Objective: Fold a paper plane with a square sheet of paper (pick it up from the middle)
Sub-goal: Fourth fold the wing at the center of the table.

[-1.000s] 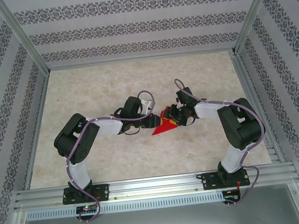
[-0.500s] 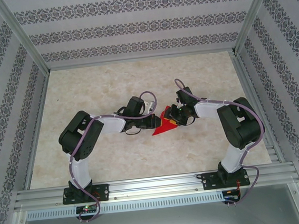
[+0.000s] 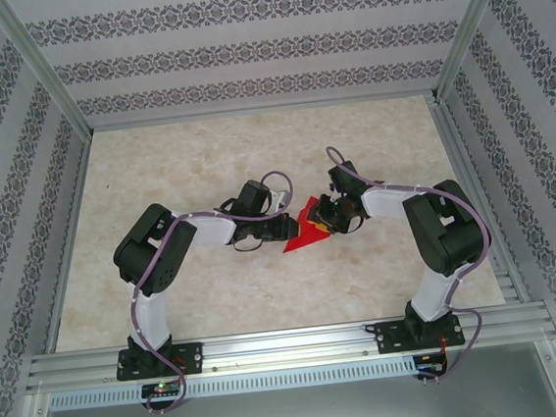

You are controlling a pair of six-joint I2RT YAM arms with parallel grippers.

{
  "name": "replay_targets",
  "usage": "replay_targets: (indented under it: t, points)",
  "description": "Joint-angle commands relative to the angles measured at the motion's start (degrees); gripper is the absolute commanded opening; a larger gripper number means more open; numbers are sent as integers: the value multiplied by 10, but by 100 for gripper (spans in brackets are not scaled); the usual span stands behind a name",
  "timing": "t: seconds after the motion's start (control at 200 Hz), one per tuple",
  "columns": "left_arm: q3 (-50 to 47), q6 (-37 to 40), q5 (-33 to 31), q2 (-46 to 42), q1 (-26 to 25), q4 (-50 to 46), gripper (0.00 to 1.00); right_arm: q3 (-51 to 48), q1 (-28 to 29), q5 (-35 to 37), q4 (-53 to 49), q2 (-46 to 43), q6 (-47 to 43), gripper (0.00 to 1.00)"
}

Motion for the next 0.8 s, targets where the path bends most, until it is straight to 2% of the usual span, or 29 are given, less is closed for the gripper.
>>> replay_targets:
  t: [0.0, 0.14, 0.295, 0.569, 0.794]
  points:
    - [14, 16, -4, 6, -6, -18, 14, -45, -13, 131, -70, 60, 4, 29]
    - [18, 17, -6, 4, -6, -22, 14, -52, -17, 122, -59, 51, 3, 27]
    - [19, 19, -1, 10, -6, -26, 14, -50, -21, 91, -38, 17, -2, 31]
    - [21, 20, 15, 12, -7, -21, 14, -6, -21, 72, -76, -64, -33, 45]
    - [28, 19, 28, 18, -11, -15, 14, 6, -19, 72, -86, -75, -57, 53]
